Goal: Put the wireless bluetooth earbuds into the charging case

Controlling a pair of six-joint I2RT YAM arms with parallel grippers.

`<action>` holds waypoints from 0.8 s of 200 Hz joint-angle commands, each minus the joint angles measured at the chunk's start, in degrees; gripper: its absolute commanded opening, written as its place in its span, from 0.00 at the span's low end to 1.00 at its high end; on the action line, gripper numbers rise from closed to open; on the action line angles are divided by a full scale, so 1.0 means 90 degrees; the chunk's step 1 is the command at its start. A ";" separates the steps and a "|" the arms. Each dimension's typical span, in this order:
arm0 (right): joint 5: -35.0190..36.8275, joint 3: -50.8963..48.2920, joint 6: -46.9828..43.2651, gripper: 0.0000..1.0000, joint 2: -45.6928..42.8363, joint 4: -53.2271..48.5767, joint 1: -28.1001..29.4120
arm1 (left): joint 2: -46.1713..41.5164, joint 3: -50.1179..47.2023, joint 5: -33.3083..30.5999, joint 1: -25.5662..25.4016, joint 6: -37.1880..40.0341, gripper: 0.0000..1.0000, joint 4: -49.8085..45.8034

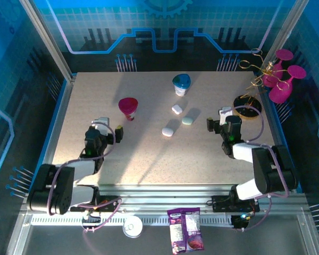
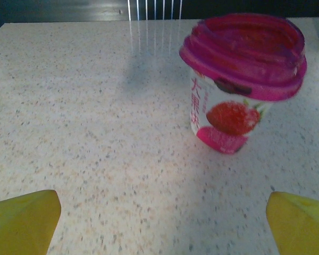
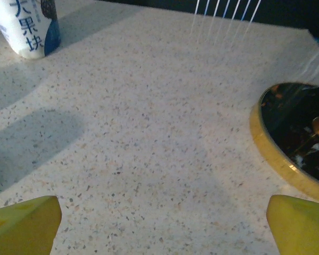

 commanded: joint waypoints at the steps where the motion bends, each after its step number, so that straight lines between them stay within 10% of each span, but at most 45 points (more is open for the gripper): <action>1: -0.0542 -0.0186 0.0177 1.00 0.0187 0.1052 -0.0151 | 0.0481 0.0395 0.0368 0.0153 -0.0123 0.99 0.0742; 96: -0.0588 -0.0320 0.0111 1.00 0.0308 0.1409 -0.0137 | 0.1611 0.0808 -0.0526 0.0269 -0.0534 0.99 0.0986; 160: -0.0506 -0.0276 0.0059 1.00 0.0322 0.1341 -0.0070 | 0.1620 0.0986 0.0190 0.0240 -0.0261 0.99 0.0671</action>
